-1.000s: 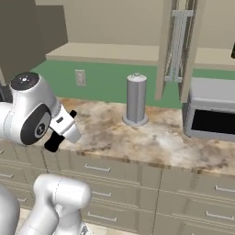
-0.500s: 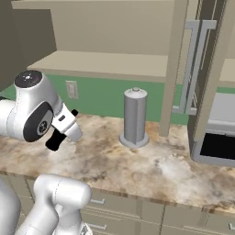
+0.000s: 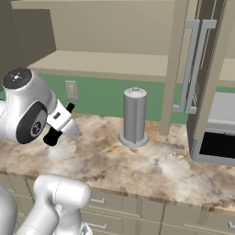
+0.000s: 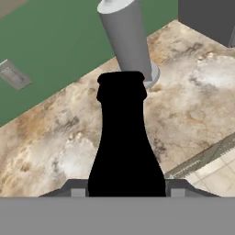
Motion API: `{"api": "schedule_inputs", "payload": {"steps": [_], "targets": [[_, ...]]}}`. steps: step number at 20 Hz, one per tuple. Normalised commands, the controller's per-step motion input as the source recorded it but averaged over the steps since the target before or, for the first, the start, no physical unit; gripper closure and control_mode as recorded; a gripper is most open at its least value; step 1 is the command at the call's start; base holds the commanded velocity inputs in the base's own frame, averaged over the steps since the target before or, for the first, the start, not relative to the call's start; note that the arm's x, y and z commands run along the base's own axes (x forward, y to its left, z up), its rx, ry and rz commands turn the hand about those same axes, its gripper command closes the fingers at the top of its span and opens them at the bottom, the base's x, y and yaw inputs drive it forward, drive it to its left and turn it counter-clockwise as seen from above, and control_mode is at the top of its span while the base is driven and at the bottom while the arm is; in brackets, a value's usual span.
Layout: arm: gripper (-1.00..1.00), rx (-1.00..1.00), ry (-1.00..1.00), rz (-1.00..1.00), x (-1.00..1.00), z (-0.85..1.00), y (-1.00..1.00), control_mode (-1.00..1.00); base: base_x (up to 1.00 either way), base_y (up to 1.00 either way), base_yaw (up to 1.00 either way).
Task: Sort all alcoholic drinks to one cabinet, and non-alcoholic drinks to the other.
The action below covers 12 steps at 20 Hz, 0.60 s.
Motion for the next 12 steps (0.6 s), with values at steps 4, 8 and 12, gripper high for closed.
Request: {"api": "schedule_inputs", "payload": {"steps": [4,8,12], "targets": [[1.00,-0.01,-0.29,0.00,-0.01,0.58,-0.05,-1.00,0.00,0.00,0.00],[1.00,0.00,-0.24,0.10,0.02,0.49,-0.08,-1.00,0.00,0.00,0.00],[1.00,0.00,-0.21,0.21,0.18,0.46,0.00,-1.00,0.00,0.00,0.00]]}}
